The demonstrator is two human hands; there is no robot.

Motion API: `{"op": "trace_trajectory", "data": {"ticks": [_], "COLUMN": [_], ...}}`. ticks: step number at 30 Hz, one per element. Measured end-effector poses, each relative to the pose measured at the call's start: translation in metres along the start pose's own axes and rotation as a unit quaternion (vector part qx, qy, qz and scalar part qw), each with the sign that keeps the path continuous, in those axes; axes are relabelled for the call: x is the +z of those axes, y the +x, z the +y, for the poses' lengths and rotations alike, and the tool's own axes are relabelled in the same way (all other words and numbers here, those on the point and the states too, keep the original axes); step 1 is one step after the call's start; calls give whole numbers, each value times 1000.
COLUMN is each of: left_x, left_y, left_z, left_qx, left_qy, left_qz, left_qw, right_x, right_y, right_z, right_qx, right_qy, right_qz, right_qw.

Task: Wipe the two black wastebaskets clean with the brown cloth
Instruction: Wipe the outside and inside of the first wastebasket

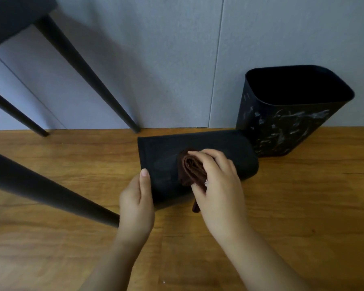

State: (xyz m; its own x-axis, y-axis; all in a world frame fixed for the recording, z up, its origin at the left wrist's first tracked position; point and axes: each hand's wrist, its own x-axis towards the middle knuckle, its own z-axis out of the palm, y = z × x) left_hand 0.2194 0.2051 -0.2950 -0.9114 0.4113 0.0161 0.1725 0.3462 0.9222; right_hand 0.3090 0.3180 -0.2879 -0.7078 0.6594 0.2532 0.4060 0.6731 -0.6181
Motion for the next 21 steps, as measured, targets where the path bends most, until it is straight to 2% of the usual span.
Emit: {"op": "trace_trajectory", "data": {"ticks": [4,9,11,14,16,19,21], "left_x": [7,2,0,-1,-1,0,3], "left_y": [7,15,16,14,13,13,14], "left_z": [12,20,20,24,28,33,35], "left_qx": [10,11,-20,-100,-141,-135,-135], "left_qy": [-32,-78,-93,-115,-119,-108,-101], "left_qz": [12,18,18,22,29,34,37], "left_qw": [999,997,995,988,982,984,985], "right_x": [-1,5,7,2,-3,-10,-10], "right_y": [7,-9,-16,-20,-15,2,7], "right_z": [-15,-39,-28,0,20,30,19], "right_qx": [43,-69,-103,-163,-100,95,110], "right_qy": [44,60,62,0,-24,24,13], "right_qz": [60,-2,-7,-8,24,116,113], "right_qw": [996,996,993,987,994,988,987]}}
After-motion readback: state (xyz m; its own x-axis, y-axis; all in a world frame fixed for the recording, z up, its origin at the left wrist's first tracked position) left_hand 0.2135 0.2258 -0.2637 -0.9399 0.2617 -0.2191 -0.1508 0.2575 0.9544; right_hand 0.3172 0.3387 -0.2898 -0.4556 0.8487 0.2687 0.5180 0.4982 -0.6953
